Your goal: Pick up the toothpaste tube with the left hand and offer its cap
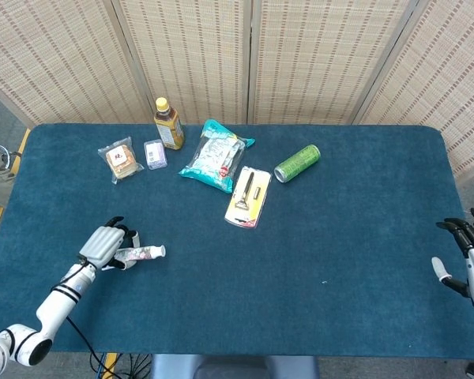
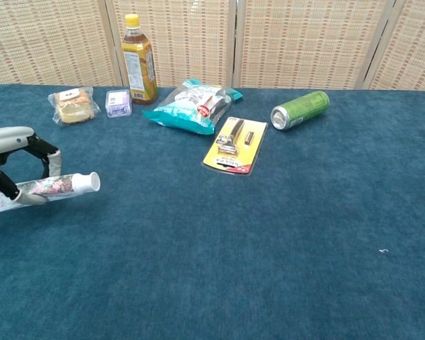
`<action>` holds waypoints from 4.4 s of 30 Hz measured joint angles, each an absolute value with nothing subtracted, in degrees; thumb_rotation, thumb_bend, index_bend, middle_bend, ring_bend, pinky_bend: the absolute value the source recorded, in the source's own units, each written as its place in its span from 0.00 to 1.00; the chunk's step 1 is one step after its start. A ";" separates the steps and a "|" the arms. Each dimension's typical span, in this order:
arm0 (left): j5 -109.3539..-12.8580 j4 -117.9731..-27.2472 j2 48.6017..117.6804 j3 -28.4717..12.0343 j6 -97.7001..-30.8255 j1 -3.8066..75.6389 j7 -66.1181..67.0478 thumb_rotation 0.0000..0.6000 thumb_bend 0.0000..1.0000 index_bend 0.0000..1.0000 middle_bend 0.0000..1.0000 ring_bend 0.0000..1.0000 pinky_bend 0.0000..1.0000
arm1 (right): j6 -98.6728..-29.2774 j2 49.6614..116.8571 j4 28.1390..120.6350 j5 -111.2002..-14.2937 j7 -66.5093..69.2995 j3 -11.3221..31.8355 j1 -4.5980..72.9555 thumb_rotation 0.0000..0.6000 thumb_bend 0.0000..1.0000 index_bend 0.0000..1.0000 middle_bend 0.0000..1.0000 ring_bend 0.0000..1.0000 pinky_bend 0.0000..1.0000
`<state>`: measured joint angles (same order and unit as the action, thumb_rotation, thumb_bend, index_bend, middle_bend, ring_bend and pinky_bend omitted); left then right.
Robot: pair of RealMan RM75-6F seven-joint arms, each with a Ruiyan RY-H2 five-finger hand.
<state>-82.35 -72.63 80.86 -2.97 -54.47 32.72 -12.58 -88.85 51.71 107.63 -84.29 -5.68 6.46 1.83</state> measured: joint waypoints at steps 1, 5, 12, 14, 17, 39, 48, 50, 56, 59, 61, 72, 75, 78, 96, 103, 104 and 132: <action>-82.68 -73.15 80.24 -3.12 -54.56 33.04 -12.83 1.00 0.33 0.58 0.57 0.33 0.07 | -88.71 51.62 107.82 -84.56 -5.80 6.49 2.02 1.00 0.25 0.29 0.28 0.08 0.21; -83.28 -75.56 78.00 -3.84 -54.39 34.26 -13.46 1.00 0.35 0.58 0.59 0.34 0.08 | -87.71 51.12 108.89 -86.30 -6.18 6.60 3.19 1.00 0.25 0.29 0.28 0.08 0.21; -83.69 -82.56 72.68 -6.03 -53.49 36.86 -14.27 0.94 0.39 0.58 0.60 0.34 0.08 | -83.56 50.30 112.31 -90.21 -8.34 7.35 7.66 1.00 0.32 0.29 0.28 0.08 0.21; -83.44 -85.16 70.86 -6.76 -52.60 37.81 -14.68 0.92 0.39 0.58 0.60 0.34 0.08 | -82.36 50.33 113.25 -91.02 -8.94 7.70 8.97 1.00 0.33 0.29 0.27 0.08 0.21; -82.71 -88.63 68.37 -7.77 -50.54 39.40 -15.08 0.92 0.39 0.58 0.60 0.34 0.08 | -79.91 50.64 114.79 -92.19 -10.16 8.30 11.40 1.00 0.34 0.29 0.26 0.08 0.21; -72.59 -100.61 63.55 -13.91 -41.88 47.53 -15.39 0.92 0.39 0.60 0.62 0.36 0.08 | -62.58 66.07 117.21 -87.96 -24.40 12.91 29.88 1.00 0.29 0.30 0.02 0.00 0.00; -68.78 -101.17 64.05 -14.63 -39.97 49.66 -14.25 0.91 0.39 0.60 0.62 0.36 0.08 | -60.82 72.07 114.37 -84.63 -27.81 13.72 34.22 1.00 0.29 0.30 0.02 0.00 0.00; -68.24 -101.22 64.20 -14.65 -39.73 50.04 -13.81 0.91 0.39 0.60 0.62 0.36 0.08 | -60.61 72.93 113.69 -84.10 -28.26 13.86 34.87 1.00 0.29 0.30 0.02 0.00 0.00; -66.73 -101.18 64.69 -14.65 -39.19 50.88 -13.04 0.90 0.39 0.60 0.62 0.36 0.08 | -59.74 75.73 111.80 -82.23 -28.84 14.09 37.12 1.00 0.28 0.30 0.02 0.00 0.00; -66.08 -101.13 64.90 -14.75 -38.98 51.28 -12.87 0.88 0.39 0.60 0.62 0.36 0.08 | -59.32 77.17 110.73 -81.41 -29.22 14.14 38.31 1.00 0.28 0.30 0.02 0.00 0.00; -65.84 -101.18 64.93 -14.82 -38.93 51.45 -12.78 0.90 0.39 0.60 0.62 0.36 0.08 | -59.04 78.00 110.06 -80.70 -29.58 14.18 39.08 1.00 0.28 0.30 0.02 0.00 0.00; -65.54 -101.55 64.55 -14.61 -38.96 51.58 -12.63 0.87 0.39 0.60 0.62 0.36 0.08 | -58.32 81.21 107.22 -77.74 -31.02 14.08 42.07 1.00 0.28 0.30 0.02 0.00 0.00; -65.65 -101.67 64.43 -14.65 -39.07 51.51 -12.89 0.86 0.39 0.60 0.62 0.36 0.08 | -58.31 81.57 106.84 -77.20 -31.43 13.91 42.52 1.00 0.28 0.30 0.02 0.00 0.00; -65.92 -101.75 64.23 -14.66 -39.13 51.42 -13.17 0.86 0.39 0.60 0.62 0.36 0.08 | -58.41 81.80 106.49 -76.59 -31.93 13.61 42.88 1.00 0.28 0.30 0.02 0.00 0.00; -67.22 -101.43 63.08 -14.64 -38.81 50.82 -15.82 0.87 0.39 0.61 0.62 0.36 0.08 | -59.12 81.85 105.89 -74.48 -32.56 11.70 43.81 1.00 0.28 0.30 0.02 0.00 0.00; -67.88 -101.35 62.58 -14.78 -38.61 50.63 -17.09 0.87 0.39 0.61 0.62 0.36 0.08 | -59.34 81.96 105.26 -73.87 -32.39 11.25 44.04 1.00 0.28 0.30 0.02 0.00 0.00; -67.94 -101.28 62.55 -14.77 -38.57 50.63 -17.16 0.87 0.39 0.61 0.62 0.36 0.08 | -59.39 81.99 105.20 -73.82 -32.34 11.19 44.06 1.00 0.28 0.30 0.02 0.00 0.00; -68.49 -102.09 60.82 -15.40 -38.08 50.37 -20.16 0.87 0.39 0.61 0.62 0.36 0.08 | -59.66 84.02 102.05 -72.90 -30.33 9.44 44.45 1.00 0.28 0.30 0.02 0.00 0.00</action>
<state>-68.49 -102.09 60.82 -15.40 -38.08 50.37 -20.16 -59.66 84.02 102.05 -72.90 -30.33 9.44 44.45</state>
